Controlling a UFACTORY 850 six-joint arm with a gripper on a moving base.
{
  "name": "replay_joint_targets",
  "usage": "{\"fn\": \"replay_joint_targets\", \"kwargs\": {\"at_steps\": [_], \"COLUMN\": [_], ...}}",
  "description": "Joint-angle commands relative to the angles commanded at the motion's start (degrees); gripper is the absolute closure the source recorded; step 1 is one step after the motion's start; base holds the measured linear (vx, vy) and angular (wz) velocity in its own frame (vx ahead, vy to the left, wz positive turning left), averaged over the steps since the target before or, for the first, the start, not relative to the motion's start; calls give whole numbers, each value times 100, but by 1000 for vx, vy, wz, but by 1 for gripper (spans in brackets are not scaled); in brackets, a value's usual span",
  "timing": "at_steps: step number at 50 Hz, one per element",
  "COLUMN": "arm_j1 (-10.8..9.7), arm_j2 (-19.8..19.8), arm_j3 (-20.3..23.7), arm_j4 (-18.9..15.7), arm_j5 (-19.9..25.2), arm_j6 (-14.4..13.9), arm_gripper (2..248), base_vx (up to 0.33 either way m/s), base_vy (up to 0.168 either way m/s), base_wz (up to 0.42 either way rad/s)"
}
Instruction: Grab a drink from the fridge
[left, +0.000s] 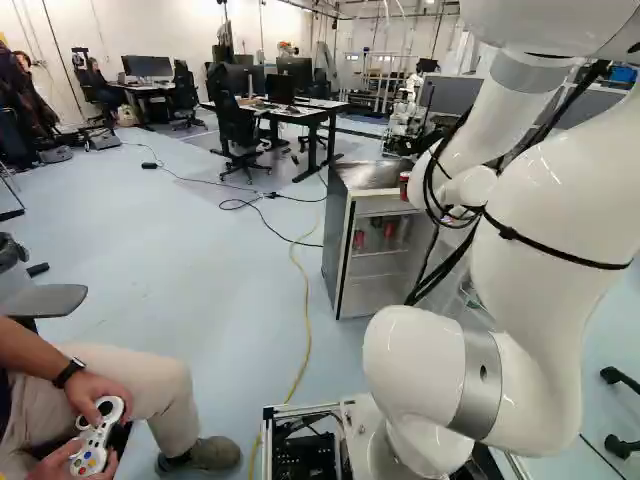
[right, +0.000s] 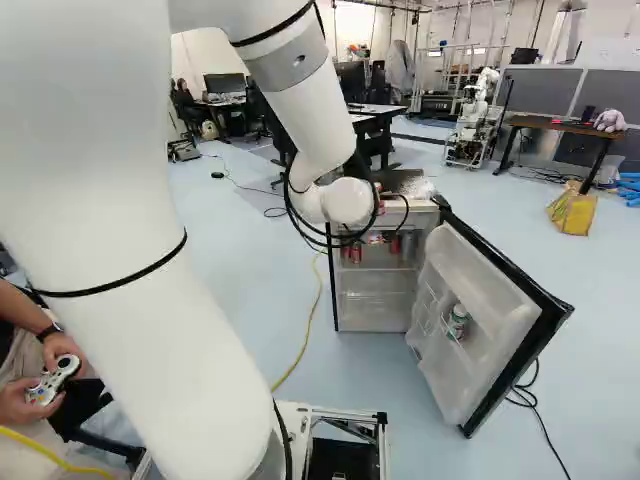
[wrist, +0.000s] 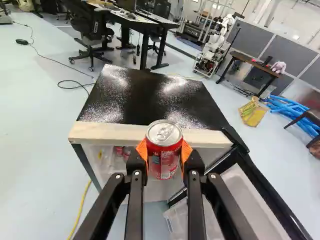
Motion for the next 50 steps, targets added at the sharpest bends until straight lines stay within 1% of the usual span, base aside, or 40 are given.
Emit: {"fn": "replay_joint_targets", "kwargs": {"at_steps": [20, 38, 50], "arm_j1": [149, 288, 387], "arm_j2": [-55, -302, -453], "arm_j3": [-335, -636, -802], "arm_j4": [0, 13, 144], "arm_j5": [-269, -388, -391], "arm_j6": [0, 0, 0], "arm_gripper": [165, 165, 165], "base_vx": [0, 0, 0], "base_vy": [0, 0, 0], "base_wz": [0, 0, 0]}}
